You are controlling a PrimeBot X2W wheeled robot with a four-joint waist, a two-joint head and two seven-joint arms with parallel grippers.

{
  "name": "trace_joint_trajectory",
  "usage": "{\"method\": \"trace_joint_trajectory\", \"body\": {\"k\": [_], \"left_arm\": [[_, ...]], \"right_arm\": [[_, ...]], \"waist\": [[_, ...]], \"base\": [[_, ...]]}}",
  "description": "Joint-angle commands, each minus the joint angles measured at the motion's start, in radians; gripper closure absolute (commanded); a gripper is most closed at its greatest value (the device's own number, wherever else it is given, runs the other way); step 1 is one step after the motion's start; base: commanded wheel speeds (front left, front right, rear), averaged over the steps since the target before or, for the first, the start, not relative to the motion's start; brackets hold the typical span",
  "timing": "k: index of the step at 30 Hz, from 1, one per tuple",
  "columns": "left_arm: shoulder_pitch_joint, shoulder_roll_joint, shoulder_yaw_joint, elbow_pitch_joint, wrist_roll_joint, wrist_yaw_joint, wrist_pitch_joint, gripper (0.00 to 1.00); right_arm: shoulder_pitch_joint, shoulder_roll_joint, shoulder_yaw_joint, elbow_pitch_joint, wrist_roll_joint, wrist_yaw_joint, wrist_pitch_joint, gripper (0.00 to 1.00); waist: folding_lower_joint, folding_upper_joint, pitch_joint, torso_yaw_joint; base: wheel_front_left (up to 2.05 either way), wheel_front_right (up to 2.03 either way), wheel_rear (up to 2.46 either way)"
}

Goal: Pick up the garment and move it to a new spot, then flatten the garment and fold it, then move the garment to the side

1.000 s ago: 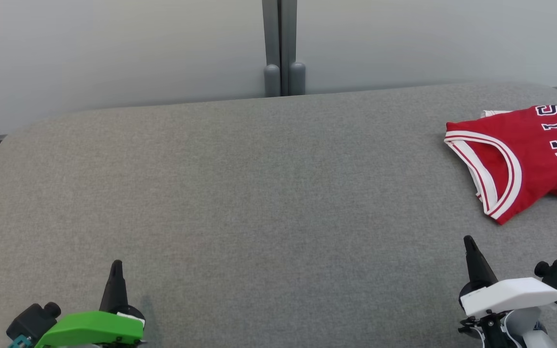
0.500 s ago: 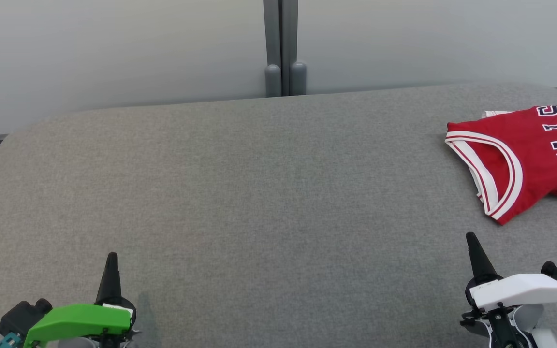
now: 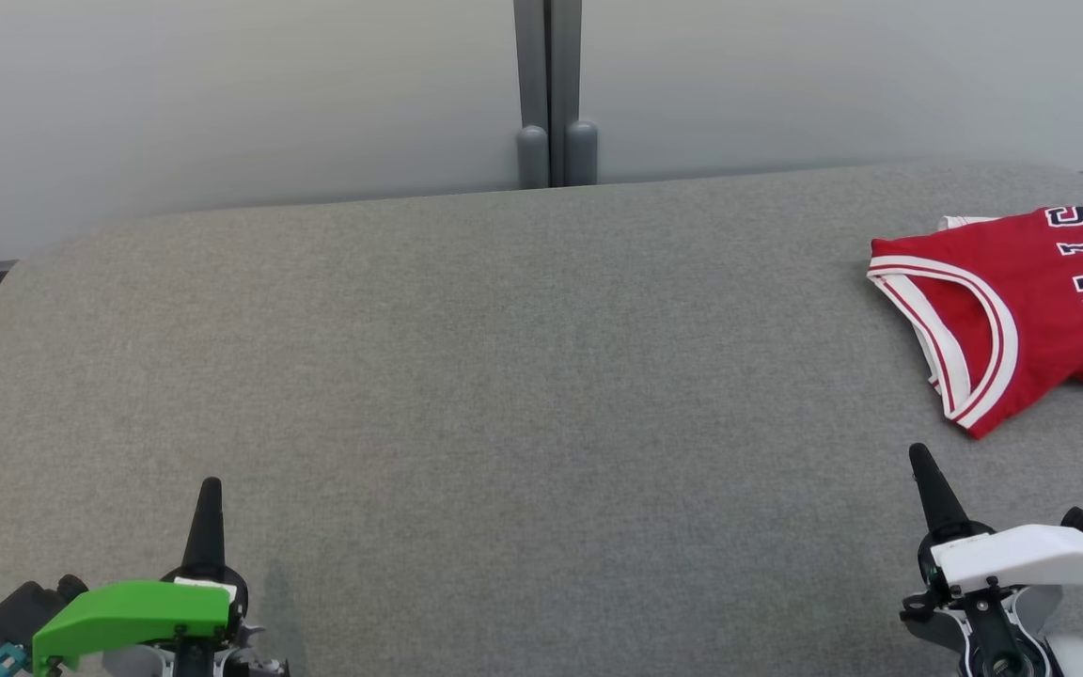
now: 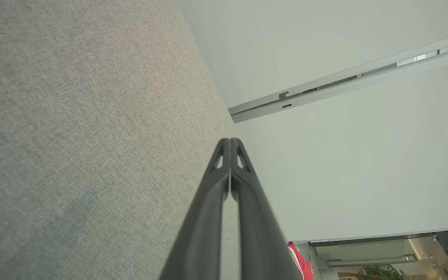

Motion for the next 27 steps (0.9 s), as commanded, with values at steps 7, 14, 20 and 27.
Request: {"method": "trace_joint_trajectory", "body": {"k": [7, 14, 20, 27], "left_arm": [[-0.032, 0.005, 0.014, -0.016, -0.069, -0.002, 0.021, 1.00], [-0.038, 0.006, 0.023, -0.019, -0.121, -0.002, 0.037, 1.00], [-0.044, 0.006, 0.030, -0.022, -0.164, -0.002, 0.050, 1.00], [-0.051, 0.006, 0.037, -0.025, -0.208, -0.002, 0.065, 1.00]], "right_arm": [[-0.021, -0.006, -0.010, -0.016, 0.080, 0.000, 0.021, 1.00], [-0.023, -0.006, -0.016, -0.019, 0.141, 0.000, 0.037, 1.00], [-0.025, -0.007, -0.021, -0.021, 0.187, 0.000, 0.050, 1.00], [-0.027, -0.007, -0.026, -0.024, 0.240, 0.000, 0.065, 1.00]], "waist": [[0.0000, 0.0000, 0.000, 0.001], [0.0000, 0.0000, 0.000, 0.002], [0.0000, 0.0000, -0.001, 0.003], [0.0000, 0.0000, -0.001, 0.005]], "base": [[0.00, 0.00, 0.00], [0.00, 0.00, 0.00], [0.00, 0.00, 0.00], [0.00, 0.00, 0.00]]}}
